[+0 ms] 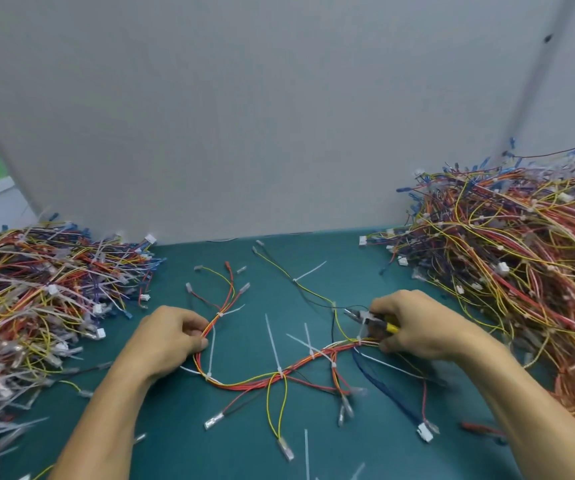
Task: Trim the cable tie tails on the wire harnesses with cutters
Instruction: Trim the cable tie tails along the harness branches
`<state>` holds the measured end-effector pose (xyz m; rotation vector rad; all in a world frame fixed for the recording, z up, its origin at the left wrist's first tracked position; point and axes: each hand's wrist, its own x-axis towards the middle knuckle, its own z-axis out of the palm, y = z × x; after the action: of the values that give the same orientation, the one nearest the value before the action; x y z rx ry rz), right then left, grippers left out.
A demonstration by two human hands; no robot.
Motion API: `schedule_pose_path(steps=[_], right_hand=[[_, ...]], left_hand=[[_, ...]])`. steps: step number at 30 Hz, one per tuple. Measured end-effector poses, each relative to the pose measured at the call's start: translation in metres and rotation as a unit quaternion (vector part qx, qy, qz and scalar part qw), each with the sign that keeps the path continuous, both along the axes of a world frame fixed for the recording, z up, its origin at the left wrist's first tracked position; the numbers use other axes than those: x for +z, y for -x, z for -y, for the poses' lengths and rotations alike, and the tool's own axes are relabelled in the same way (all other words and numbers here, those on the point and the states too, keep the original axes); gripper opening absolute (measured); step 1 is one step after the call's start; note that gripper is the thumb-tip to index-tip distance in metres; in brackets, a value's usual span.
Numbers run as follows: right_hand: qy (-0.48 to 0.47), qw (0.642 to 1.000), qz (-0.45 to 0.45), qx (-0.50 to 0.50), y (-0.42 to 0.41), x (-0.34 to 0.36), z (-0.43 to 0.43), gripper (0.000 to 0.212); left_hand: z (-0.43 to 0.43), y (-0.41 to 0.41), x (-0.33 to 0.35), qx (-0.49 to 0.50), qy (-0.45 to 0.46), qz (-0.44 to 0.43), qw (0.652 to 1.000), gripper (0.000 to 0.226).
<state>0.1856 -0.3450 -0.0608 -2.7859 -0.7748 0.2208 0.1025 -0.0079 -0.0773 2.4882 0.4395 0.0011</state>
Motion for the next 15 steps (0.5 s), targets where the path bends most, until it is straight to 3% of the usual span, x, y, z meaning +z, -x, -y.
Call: schedule_pose_path(steps=[5,15], right_hand=[[-0.03,0.999,0.025,0.024,-0.003,-0.008,-0.016,0.021],[-0.059,0.998,-0.009,0.015,-0.001,0.004,-0.01,0.017]], left_hand=[[0.002,-0.001,0.001,0.025,-0.013,0.031,0.999,0.021],[-0.002,0.0,-0.001,0.029,-0.035,0.028,0.999,0.018]])
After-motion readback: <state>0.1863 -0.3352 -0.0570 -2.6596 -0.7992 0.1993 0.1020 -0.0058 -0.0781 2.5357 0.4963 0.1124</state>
